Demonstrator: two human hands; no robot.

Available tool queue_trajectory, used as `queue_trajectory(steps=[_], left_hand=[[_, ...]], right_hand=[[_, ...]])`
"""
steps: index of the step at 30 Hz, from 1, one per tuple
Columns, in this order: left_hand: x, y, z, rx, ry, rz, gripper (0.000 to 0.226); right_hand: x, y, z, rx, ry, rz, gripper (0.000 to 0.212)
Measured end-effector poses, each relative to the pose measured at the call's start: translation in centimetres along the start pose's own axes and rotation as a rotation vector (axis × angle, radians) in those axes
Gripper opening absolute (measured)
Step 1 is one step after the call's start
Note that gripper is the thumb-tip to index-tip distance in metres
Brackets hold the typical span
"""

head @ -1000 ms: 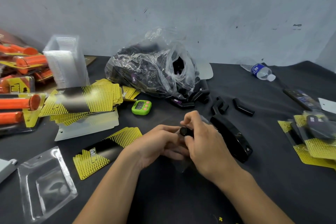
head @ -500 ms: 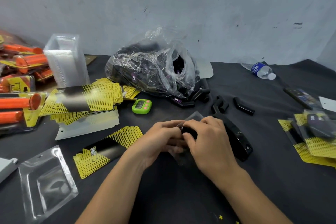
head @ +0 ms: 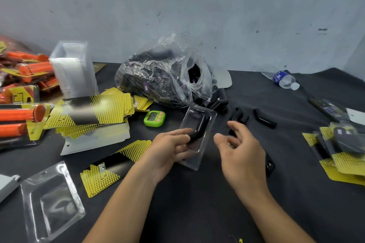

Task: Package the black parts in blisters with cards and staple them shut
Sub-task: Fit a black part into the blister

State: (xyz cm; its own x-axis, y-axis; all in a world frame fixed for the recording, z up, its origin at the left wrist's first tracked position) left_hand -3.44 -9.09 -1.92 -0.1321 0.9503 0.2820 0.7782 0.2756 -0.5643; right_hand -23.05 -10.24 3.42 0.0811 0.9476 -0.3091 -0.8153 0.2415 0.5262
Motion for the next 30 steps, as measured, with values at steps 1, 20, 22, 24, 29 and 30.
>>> queue_trajectory(steps=[1, 20, 22, 24, 29, 30], left_hand=[[0.2, -0.4, 0.2, -0.011, 0.039, 0.053, 0.028], [1.1, -1.2, 0.2, -0.395, -0.010, 0.143, 0.019], [1.1, -1.3, 0.4, -0.452, 0.003, 0.156, 0.017], [1.1, -1.3, 0.2, -0.510, -0.020, 0.171, 0.017], [1.1, -1.3, -0.6, -0.680, -0.150, 0.078, 0.029], [1.1, -1.3, -1.0, -0.697, -0.186, 0.044, 0.027]], right_hand=[[0.1, -0.8, 0.0, -0.024, -0.016, 0.063, 0.051], [-0.3, -5.4, -2.0, -0.519, -0.184, 0.360, 0.018], [0.0, -5.6, -2.1, -0.529, -0.206, 0.396, 0.021], [0.3, -5.8, -2.0, -0.530, -0.225, 0.428, 0.025], [0.4, -6.1, -1.8, -0.470, -0.211, 0.450, 0.036], [0.5, -6.1, -1.9, -0.459, -0.217, 0.444, 0.036]])
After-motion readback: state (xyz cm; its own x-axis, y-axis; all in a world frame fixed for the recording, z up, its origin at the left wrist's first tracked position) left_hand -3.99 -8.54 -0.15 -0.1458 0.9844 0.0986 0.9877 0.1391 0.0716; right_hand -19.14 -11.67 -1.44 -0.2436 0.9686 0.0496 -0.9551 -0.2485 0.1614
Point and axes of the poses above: each hand's wrist, its own x-axis away from the middle knuckle, its own y-axis out of the back of the hand, z = x × y, the point moved 9 cm from there along -x, towards the middle knuckle, and after that the axes turned 12 degrees about x, right-handed, at the moved point
